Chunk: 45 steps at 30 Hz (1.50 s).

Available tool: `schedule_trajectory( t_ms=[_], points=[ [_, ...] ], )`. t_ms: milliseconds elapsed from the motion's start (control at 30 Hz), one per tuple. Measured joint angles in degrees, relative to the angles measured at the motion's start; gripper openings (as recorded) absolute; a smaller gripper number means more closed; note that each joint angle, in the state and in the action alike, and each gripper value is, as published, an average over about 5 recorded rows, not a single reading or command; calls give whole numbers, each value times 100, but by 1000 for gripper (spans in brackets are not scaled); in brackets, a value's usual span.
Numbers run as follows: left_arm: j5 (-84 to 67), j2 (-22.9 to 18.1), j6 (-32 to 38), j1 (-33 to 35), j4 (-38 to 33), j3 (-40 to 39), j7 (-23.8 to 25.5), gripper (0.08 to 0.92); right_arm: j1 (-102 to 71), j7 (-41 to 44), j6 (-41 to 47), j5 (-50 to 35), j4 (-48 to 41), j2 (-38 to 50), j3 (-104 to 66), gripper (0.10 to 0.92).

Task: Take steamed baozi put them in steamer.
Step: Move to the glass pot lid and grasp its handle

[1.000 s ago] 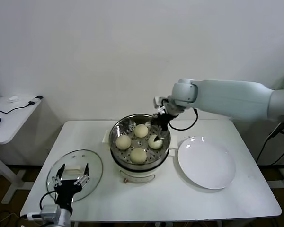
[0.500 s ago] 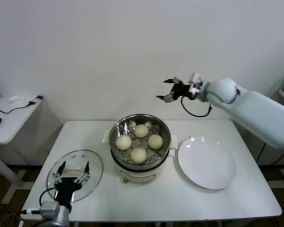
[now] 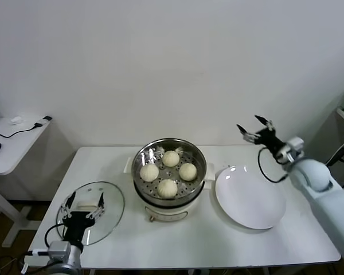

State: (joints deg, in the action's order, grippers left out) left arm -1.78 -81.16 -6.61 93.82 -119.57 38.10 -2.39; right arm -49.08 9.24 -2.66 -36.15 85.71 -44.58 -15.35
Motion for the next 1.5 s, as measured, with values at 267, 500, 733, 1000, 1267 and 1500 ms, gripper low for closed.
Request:
schedule_trajectory(
  t_ms=[267, 500, 733, 1000, 1267, 1500],
  points=[
    [321, 46, 525, 2, 251, -8, -232, 823, -1939, -89, -889, 171, 85, -750, -1175, 823],
    [1205, 48, 1053, -85, 572, 88, -828, 823, -2901, -198, -1353, 287, 244, -1378, -1575, 823],
    [3445, 265, 1243, -60, 1203, 136, -1725, 823, -3336, -418, -1333, 428, 434, -1840, -1774, 823],
    [5870, 510, 1162, -100, 2004, 89, -2281, 823, -3568, -523, -1206, 552, 562, -2141, -1861, 823],
    [6843, 591, 1076, -346, 2667, 48, -2385, 823, -3707, -562, -1109, 661, 615, -2266, -1929, 823],
    [7180, 598, 980, -675, 3111, -4, -2331, 823, -3828, -558, -1089, 720, 622, -2330, -1968, 823]
  ],
)
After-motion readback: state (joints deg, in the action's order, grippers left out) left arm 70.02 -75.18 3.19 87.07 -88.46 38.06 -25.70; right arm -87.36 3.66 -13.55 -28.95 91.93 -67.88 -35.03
